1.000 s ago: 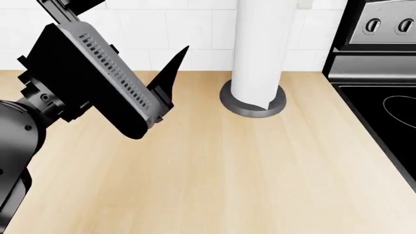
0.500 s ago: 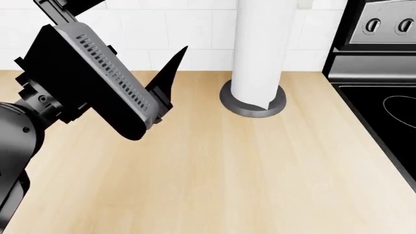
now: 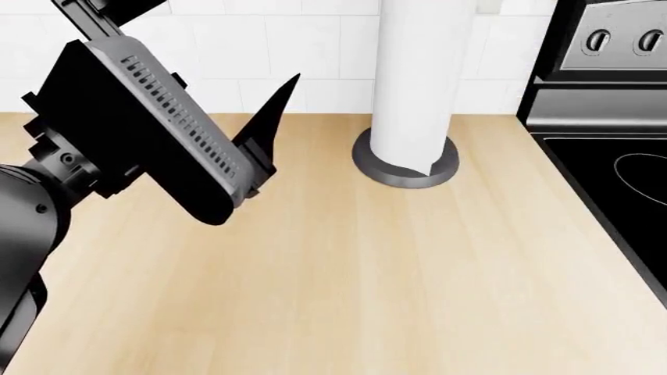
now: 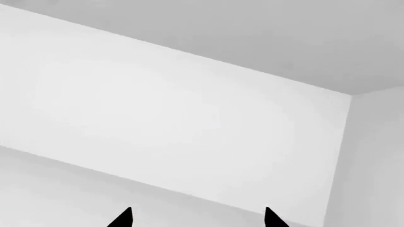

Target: Pick the cherry, apricot from the counter and place them in the cabinet. Then close the cabinet.

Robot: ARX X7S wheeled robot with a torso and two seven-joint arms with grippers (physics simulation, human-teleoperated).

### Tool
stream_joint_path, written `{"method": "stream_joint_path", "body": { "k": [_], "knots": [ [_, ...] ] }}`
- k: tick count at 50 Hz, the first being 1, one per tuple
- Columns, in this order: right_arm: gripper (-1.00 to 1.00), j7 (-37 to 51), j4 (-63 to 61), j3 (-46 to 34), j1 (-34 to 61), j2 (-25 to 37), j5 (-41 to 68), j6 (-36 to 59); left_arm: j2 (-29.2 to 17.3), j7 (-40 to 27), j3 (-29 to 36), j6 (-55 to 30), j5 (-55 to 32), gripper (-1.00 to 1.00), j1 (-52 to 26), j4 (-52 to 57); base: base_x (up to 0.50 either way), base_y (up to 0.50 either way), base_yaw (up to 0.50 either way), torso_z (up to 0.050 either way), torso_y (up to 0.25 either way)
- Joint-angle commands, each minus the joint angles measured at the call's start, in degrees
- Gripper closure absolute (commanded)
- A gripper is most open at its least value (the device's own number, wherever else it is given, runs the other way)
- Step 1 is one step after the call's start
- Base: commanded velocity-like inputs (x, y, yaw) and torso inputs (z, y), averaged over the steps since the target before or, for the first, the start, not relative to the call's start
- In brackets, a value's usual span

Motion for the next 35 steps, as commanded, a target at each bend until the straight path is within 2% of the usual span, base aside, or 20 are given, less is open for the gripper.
{"method": "stream_joint_path", "body": {
  "k": [1,13,25,35],
  "knots": [
    [-1.00,-0.3,-0.2,9.3,0.2,0.0,-9.5,-1.8,-0.1,-0.1,0.0,0.2,0.0,-1.00,0.1,0.0,0.00,0.00,0.00,0.000,0.000],
    [-1.00,-0.3,-1.1,21.5,0.2,0.0,-19.2,-10.7,-0.2,-0.2,0.1,0.4,0.0,-1.00,0.1,-0.2,0.00,0.00,0.00,0.000,0.000],
    [-1.00,-3.0,-0.1,26.3,0.2,0.1,-18.0,-17.0,-0.2,-0.3,0.2,0.0,-0.2,-1.00,-0.1,0.1,0.00,0.00,0.00,0.000,0.000],
    [-1.00,-7.6,0.0,35.9,-0.4,0.4,-17.0,-20.0,-0.2,-0.2,0.2,-0.1,-0.4,-1.00,-0.4,0.3,0.00,0.00,0.00,0.000,0.000]
  ]
}}
